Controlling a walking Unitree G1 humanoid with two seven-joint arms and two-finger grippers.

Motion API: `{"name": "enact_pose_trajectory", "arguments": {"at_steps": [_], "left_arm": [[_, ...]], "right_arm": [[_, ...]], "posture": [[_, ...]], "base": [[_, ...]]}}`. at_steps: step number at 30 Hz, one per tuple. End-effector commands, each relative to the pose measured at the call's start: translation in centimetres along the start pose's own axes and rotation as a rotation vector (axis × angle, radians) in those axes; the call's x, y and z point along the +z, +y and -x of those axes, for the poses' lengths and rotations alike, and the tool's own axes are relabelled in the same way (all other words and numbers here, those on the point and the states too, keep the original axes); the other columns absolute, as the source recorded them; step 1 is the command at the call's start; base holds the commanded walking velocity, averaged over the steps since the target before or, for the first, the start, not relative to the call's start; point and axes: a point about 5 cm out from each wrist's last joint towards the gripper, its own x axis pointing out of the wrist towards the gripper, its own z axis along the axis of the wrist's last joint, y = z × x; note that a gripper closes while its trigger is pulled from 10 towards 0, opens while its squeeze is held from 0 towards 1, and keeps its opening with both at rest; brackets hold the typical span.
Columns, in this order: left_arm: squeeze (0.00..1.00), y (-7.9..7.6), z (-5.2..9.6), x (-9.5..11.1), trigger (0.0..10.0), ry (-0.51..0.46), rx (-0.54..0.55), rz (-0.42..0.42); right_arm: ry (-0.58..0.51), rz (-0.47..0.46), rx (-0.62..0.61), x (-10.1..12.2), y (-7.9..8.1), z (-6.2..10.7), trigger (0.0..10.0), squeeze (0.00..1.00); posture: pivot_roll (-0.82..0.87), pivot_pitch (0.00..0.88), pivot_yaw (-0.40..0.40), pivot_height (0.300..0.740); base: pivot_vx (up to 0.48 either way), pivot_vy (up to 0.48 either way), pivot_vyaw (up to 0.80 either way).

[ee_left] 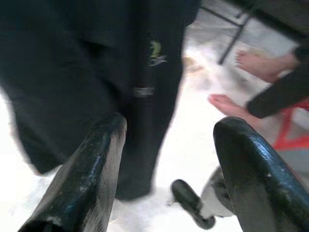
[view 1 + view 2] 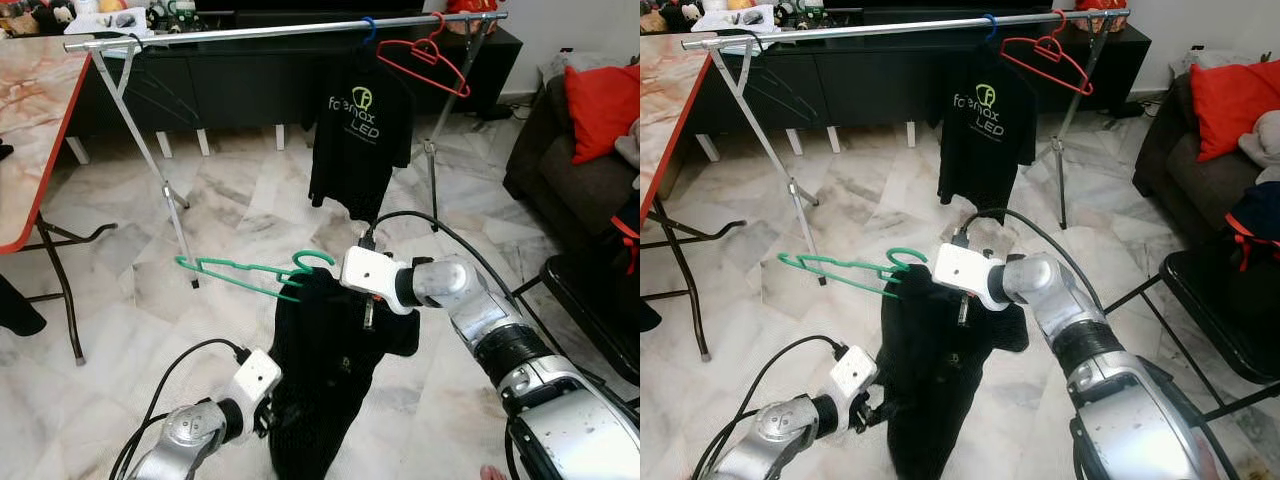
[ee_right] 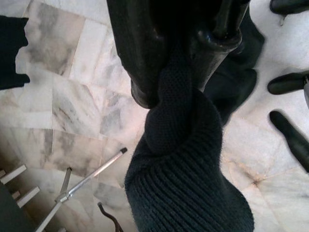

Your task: Hang hanger

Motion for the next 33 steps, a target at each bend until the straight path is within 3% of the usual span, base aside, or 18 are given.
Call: {"name": "enact_pose_trajectory", "arguments": {"at_steps": [1,10,15,23,27,29,33], "left_arm": [[0.0,-0.6,0.1,0.2,10.0,0.01,-0.076,0.002],[0.0,0.2,-0.5,0.4,10.0,0.021,-0.055,-0.037],[0.0,1.1,-1.4,0.7,10.0,0.004,0.079,-0.053],[0.0,0.2,-2.4,0.5,10.0,-0.012,0.034,-0.005],[0.0,0.0,-2.5,-0.3,10.0,0.034,0.042,-0.045],[0.0,0.8,-2.2,-1.1,10.0,0.09,0.143,-0.088],[0.0,1.5,-1.9,-1.3,10.0,0.111,0.202,-0.114]], "right_arm": [[-0.06,0.033,-0.021,2.0,-1.0,0.2,0.0,0.0],[-0.111,0.061,0.012,3.5,-0.9,0.0,0.0,0.0],[-0.14,0.078,0.018,4.4,-1.1,0.1,0.0,0.0],[-0.161,0.083,0.026,5.2,-1.0,-0.1,0.0,0.0],[-0.164,0.079,0.024,5.2,-1.0,-0.1,0.0,0.0],[-0.168,0.083,0.029,5.2,-0.9,0.0,0.0,0.0],[-0.171,0.083,0.029,5.2,-0.9,0.0,0.0,0.0]], "posture": [[-0.02,0.134,-0.082,0.721],[-0.03,0.13,-0.088,0.721],[-0.03,0.131,-0.092,0.721],[-0.04,0.13,-0.094,0.721],[-0.03,0.125,-0.095,0.721],[-0.03,0.124,-0.096,0.721],[-0.03,0.122,-0.096,0.721]], "base": [[0.0,0.0,0.0],[0.0,0.0,0.0],[0.0,0.0,0.0],[0.0,0.0,0.0],[0.0,0.0,0.0],[0.0,0.0,0.0],[0.0,0.0,0.0]]}}
